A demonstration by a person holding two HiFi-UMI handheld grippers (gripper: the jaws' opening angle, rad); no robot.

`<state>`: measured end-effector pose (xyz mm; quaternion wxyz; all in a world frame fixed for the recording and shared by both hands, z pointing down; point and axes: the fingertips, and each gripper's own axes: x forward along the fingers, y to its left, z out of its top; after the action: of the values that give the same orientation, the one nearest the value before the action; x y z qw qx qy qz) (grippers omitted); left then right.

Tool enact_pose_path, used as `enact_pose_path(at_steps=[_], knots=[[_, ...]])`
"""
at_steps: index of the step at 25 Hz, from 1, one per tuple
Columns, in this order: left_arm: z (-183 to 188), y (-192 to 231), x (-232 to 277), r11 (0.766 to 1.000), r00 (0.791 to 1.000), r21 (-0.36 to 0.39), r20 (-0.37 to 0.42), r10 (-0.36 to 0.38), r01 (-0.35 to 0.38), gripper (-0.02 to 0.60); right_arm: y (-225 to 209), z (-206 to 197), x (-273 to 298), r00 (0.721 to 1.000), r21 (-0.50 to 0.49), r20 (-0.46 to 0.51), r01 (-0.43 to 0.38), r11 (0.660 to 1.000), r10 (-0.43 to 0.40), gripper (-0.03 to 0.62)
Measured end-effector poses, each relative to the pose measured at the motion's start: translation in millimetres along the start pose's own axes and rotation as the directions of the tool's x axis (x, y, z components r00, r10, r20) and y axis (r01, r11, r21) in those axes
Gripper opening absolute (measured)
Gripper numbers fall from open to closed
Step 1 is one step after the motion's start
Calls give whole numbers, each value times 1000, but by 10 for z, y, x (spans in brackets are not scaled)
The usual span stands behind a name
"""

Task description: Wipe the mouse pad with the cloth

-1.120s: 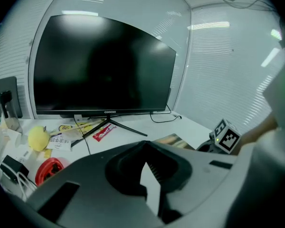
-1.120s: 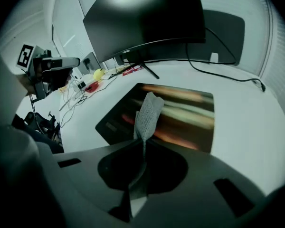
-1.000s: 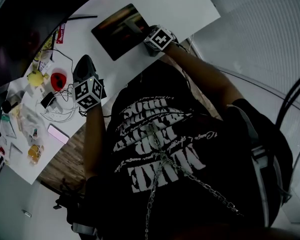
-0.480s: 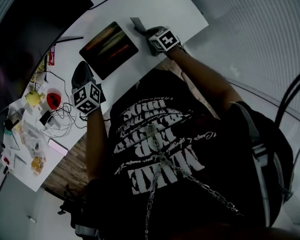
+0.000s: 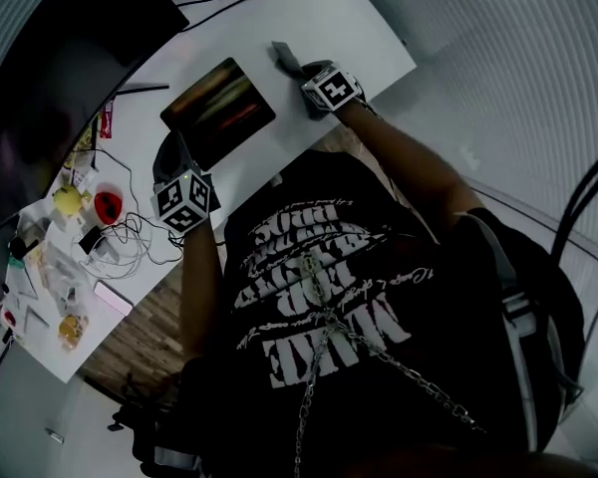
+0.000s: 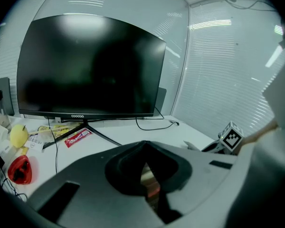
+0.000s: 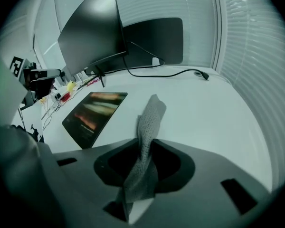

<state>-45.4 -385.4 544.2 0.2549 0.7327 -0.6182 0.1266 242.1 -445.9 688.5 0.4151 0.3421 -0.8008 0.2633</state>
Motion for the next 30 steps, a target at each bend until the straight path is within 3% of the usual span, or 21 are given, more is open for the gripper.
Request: enact_pose_path(at_steps=[1,2,5,7,9,11,13,15,18,20,23,30], knots=[[47,10,-20,1000,1000,6,12,-1,1,0,29,49,-47,1000,2,18,-3,1000,3,120],[112,16,-42,1000,1000,23,27,-4,3,0,55,116,-123,999,7,45,-1,1000,1,155],[375,-8,-156,992,996,124,83,-25,15,0,195,367,-478,986,32,167,16,999,-21,161],[615,-21,-266,987,990,159,130,-50,29,0,366,615,-772,954,23,297,27,999,-32,161],[911,-37,-457,984,978,174,195,-73,39,0,588,973,-1217,878,-2,476,63,998,-54,161],[1203,-52,-719,981,959,186,266,-103,53,0,846,1302,-1758,768,-15,636,105,994,-72,160],[1418,-39,-968,978,937,193,324,-135,74,0,1105,1531,-2199,673,-49,737,154,987,-69,152],[1526,-1,-1200,979,919,183,363,-153,90,0,1361,1696,-2531,612,-87,789,201,976,-56,85],[1605,94,-1488,982,903,165,402,-151,91,0,1644,1856,-2936,550,-79,833,225,971,-60,12],[1673,130,-1618,983,893,155,424,-152,94,0,1744,1895,-3084,535,-61,841,238,969,-78,2],[1707,142,-1762,980,882,163,439,-174,112,0,1833,1834,-3144,536,-37,836,268,963,-117,0],[1549,176,-1894,971,881,178,417,-223,161,0,2131,1722,-3251,546,-27,827,272,962,-132,0]])
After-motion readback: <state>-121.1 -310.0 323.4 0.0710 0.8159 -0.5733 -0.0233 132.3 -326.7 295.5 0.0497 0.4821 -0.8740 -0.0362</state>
